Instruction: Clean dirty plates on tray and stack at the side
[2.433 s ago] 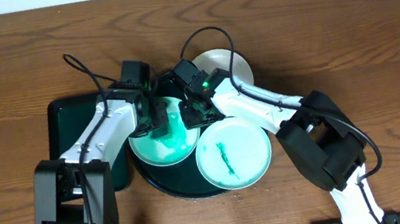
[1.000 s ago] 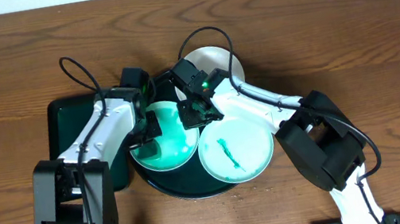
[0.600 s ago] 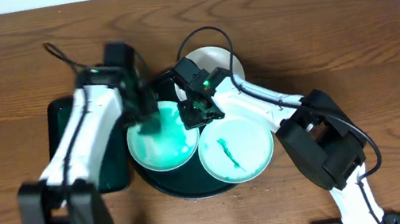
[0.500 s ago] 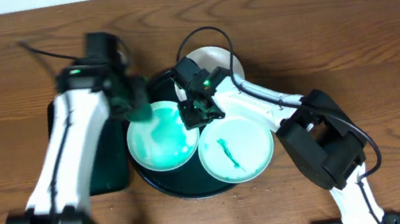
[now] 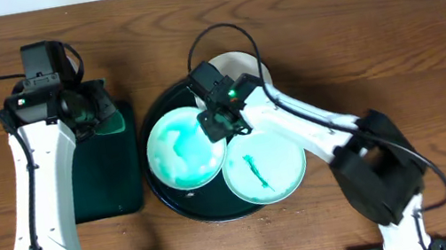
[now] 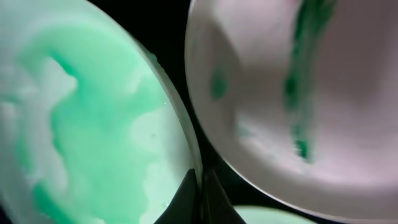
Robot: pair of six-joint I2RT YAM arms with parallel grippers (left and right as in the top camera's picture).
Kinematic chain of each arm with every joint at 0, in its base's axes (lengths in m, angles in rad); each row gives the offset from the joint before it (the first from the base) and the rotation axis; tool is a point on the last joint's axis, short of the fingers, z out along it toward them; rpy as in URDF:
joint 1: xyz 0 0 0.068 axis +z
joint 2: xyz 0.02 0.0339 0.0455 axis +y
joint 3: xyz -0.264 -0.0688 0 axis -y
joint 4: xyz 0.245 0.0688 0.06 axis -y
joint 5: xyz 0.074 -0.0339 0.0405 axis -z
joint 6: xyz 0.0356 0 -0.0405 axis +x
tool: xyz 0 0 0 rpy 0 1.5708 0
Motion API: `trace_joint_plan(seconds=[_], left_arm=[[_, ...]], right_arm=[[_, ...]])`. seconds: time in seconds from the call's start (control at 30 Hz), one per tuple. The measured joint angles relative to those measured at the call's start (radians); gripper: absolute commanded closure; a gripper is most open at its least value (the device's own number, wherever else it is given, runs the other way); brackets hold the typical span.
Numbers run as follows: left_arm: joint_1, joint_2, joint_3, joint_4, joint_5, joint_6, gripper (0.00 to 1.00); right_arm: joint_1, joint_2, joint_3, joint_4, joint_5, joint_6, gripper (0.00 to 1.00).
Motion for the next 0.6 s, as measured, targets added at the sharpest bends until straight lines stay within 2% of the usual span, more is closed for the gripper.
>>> trace_joint_plan(seconds=[0.27,0.6], left_arm=[[0.001,0.0,0.0,0.0,-0.003,0.0,0.93],[0.001,0.0,0.0,-0.001,-0.004,0.0,0.93]], right_arm=[[0.064,-0.132,0.0,-0.006,0.347,-0.103,0.99],[0.291,-0.165,0.0,0.036,0.941,-0.208,0.99]])
